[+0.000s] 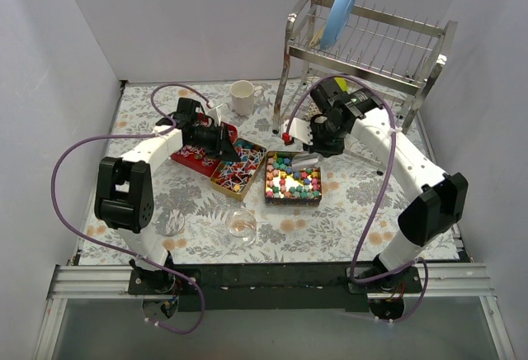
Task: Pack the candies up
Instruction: Scoop the fake candies from the storage box, then place the fake candies in the packing bottle.
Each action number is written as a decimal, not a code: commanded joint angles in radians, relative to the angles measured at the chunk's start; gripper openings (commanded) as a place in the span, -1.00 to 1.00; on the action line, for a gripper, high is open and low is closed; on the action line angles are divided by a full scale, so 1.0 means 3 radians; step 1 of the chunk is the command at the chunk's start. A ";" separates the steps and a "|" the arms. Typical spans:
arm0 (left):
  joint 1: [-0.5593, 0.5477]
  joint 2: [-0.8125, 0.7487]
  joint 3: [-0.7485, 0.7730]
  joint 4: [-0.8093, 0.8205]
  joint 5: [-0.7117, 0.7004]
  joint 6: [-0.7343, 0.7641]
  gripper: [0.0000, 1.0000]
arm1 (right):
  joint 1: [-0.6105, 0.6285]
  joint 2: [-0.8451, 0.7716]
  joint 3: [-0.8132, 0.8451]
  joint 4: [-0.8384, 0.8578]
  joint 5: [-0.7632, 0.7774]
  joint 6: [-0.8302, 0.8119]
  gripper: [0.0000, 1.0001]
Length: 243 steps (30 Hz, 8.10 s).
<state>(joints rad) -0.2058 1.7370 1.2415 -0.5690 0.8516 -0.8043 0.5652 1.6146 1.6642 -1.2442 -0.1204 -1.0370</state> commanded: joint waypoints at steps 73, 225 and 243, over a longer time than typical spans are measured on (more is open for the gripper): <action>-0.0398 0.0080 -0.0830 0.1073 0.0352 -0.0003 -1.00 | 0.0100 0.1035 -0.0097 -0.0127 0.0938 0.1160 -0.97; 0.0982 -0.1234 -0.0477 0.0091 -0.0609 0.0104 -0.12 | 0.1608 -0.0259 -0.0409 0.0032 0.0713 0.0399 -0.97; 0.1075 -0.1515 -0.0677 0.0286 -0.0563 0.0002 -0.08 | 0.2344 0.0186 -0.0132 -0.0209 0.2073 0.0077 -0.97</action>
<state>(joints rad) 0.1047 1.3354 1.0405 -0.5114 0.6773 -0.7986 1.2385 1.6825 1.6173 -1.2839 0.3466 -0.9386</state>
